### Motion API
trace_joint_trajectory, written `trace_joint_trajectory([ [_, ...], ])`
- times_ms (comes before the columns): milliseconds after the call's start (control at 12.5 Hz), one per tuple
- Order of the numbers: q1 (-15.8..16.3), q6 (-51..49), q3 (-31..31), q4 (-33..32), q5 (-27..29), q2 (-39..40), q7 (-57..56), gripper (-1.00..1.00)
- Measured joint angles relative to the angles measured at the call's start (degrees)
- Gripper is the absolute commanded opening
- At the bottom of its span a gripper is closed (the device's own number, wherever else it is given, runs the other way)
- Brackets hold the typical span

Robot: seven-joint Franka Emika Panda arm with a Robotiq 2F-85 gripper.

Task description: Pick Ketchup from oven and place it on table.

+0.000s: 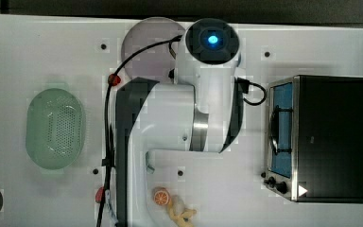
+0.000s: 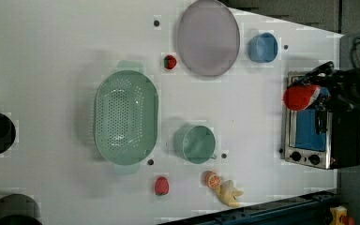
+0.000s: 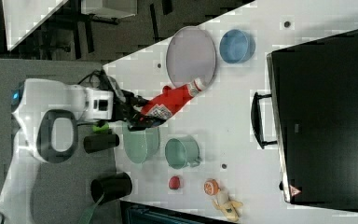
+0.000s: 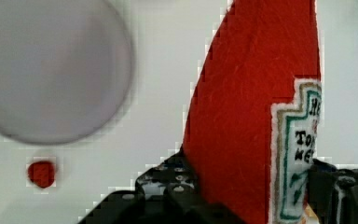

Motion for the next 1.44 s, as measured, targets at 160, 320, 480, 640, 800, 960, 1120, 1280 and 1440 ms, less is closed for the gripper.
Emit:
trace_joint_trajectory([
  [160,0.2,9.7,0.1,-8.3,-0.6,-0.5,0.0,0.24],
  [320,0.4,15.2,-0.4,-16.8,-0.6,-0.1,0.1,0.24],
  [480,-0.3,20.6,-0.6,-22.0,0.1,4.0,0.0,0.24],
  [640,0.0,24.6,0.1,-22.0,-0.2,8.7,0.0,0.25],
  [800,1.3,27.1,1.7,-20.0,-0.1,10.1,0.0,1.0],
  [960,1.2,27.2,1.1,-18.4,1.1,6.9,0.0,1.0],
  [1120,-0.6,26.7,0.6,-17.8,1.4,6.5,0.7,1.0],
  [1280,-0.3,17.9,0.4,-15.7,-0.7,1.4,0.8,1.0],
  [1440,1.0,9.1,-0.2,-11.6,-0.5,-2.0,0.8,1.0],
])
